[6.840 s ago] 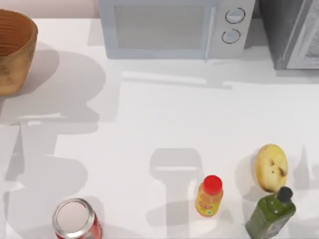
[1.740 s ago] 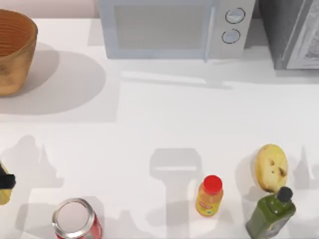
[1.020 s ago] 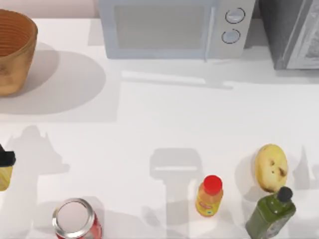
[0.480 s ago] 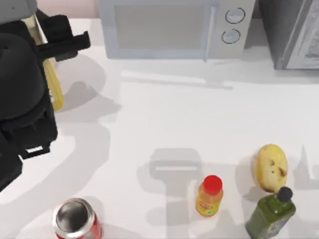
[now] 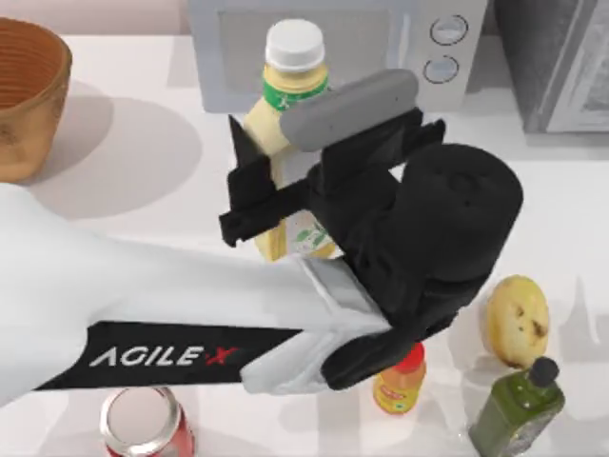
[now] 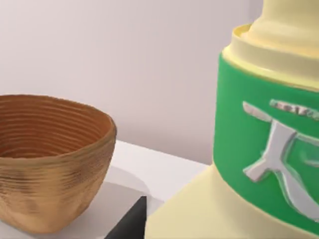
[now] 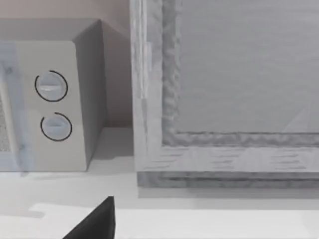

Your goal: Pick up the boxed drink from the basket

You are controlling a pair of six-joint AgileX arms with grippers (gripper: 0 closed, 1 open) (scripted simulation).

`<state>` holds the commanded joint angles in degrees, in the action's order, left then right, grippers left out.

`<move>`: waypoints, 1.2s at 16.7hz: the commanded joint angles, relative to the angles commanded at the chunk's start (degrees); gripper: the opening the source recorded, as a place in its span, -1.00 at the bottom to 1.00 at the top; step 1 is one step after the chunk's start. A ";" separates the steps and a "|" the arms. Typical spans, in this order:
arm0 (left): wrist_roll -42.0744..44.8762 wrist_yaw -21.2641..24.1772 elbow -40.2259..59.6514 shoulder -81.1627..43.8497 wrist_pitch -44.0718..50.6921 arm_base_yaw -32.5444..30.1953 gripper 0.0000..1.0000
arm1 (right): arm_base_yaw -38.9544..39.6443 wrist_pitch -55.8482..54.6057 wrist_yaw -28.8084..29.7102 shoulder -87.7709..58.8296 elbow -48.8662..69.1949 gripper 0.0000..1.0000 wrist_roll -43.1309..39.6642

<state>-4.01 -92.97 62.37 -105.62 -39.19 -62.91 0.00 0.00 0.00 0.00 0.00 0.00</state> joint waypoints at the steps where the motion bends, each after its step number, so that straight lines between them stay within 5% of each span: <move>1: -0.17 -2.97 2.01 -3.43 -1.26 -2.01 -1.00 | 0.00 0.00 0.00 0.00 0.00 1.00 0.00; 6: -0.52 -10.17 7.03 -11.78 -4.39 -7.17 -1.00 | 0.00 0.00 0.00 0.00 0.00 1.00 0.00; 9: -0.52 -10.17 7.03 -11.78 -4.39 -7.17 -1.00 | 0.00 0.00 0.00 0.00 0.00 1.00 0.00; 10: 0.17 1.43 15.02 -17.48 -0.67 -6.69 -1.00 | 0.00 0.00 0.00 0.00 0.00 1.00 0.00; 20: -3.45 -4.33 1.91 -16.65 -11.41 -1.37 -1.00 | 0.00 0.00 0.00 0.00 0.00 1.00 0.00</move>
<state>-7.46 -97.30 64.28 -122.27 -50.60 -64.28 0.00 0.00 0.00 0.00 0.00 0.00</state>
